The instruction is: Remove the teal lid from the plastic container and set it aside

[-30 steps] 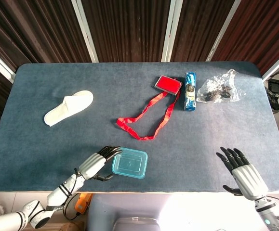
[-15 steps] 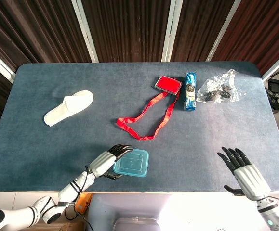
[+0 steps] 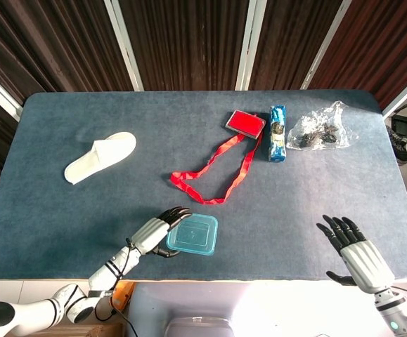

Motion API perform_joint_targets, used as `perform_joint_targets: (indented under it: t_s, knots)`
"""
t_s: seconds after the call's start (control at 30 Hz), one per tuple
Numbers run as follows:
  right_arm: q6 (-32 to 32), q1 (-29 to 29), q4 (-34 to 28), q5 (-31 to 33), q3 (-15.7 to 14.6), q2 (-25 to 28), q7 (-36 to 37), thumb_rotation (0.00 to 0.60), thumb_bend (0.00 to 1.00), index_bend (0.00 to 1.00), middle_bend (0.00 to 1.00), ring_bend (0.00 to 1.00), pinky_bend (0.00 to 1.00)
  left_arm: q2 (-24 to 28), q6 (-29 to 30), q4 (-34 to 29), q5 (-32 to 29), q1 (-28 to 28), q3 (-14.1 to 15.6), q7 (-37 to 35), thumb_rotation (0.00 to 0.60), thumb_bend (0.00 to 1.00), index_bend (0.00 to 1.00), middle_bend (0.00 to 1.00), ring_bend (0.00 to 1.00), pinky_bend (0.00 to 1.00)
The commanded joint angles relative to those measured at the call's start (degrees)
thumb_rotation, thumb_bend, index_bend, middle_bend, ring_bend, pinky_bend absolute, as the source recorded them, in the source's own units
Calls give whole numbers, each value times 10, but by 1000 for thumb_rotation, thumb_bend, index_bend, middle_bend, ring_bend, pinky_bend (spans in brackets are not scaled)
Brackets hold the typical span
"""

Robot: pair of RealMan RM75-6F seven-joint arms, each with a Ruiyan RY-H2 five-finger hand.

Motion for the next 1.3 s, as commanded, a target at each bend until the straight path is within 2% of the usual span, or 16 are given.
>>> perform_joint_targets:
  t_s: [0.03,0.07,0.17,0.3,0.43,0.6,0.67,0.73,0.8,1.07,1.3]
  knots:
    - [0,0,0,-1,0,0,-1,600,210,0,0,0,0,-11,12,5,-7,6,-4,9,600,262,0,257,152,283]
    - [0,0,0,-1,-1,0,-2,600,210,0,0,0,0,-18,18,9,-11,9,-5,14,600,262,0,356,235,345]
    - [-1,1,0,-3,-1,-2,-4,600,210,0,0,0,0,-34,27,20,-20,17,-8,19,600,264,0,511,366,470]
    - [1,3,4,-7,3,-10,-12,600,210,0,0,0,0,-50,39,30,-29,27,-8,22,600,277,0,607,445,559]
    - [-10,21,21,-29,7,-33,-18,600,210,0,0,0,0,-63,56,32,-35,40,-7,34,600,285,0,678,494,602]
    - [-47,72,47,-63,23,-81,-27,600,211,10,0,0,0,-69,76,29,-31,48,-6,76,600,287,0,695,503,588]
    - [-62,97,58,-74,29,-101,-1,600,212,63,0,0,0,-81,111,47,-24,54,-14,117,600,288,3,715,513,554]
    - [-69,113,74,-80,38,-117,-12,600,216,126,0,0,0,-86,123,49,-21,57,-16,128,600,289,7,730,520,556]
    - [-77,129,94,-86,45,-140,-25,600,219,188,0,0,0,-83,112,37,-27,57,-15,128,600,292,9,742,527,564]
    - [-91,183,155,-97,52,-213,29,600,302,361,27,0,0,-85,46,31,-52,42,-15,144,600,295,1,751,536,576]
    - [-103,219,198,-89,55,-261,71,600,378,432,64,0,0,-76,22,18,-68,37,-20,143,600,295,0,757,540,581]
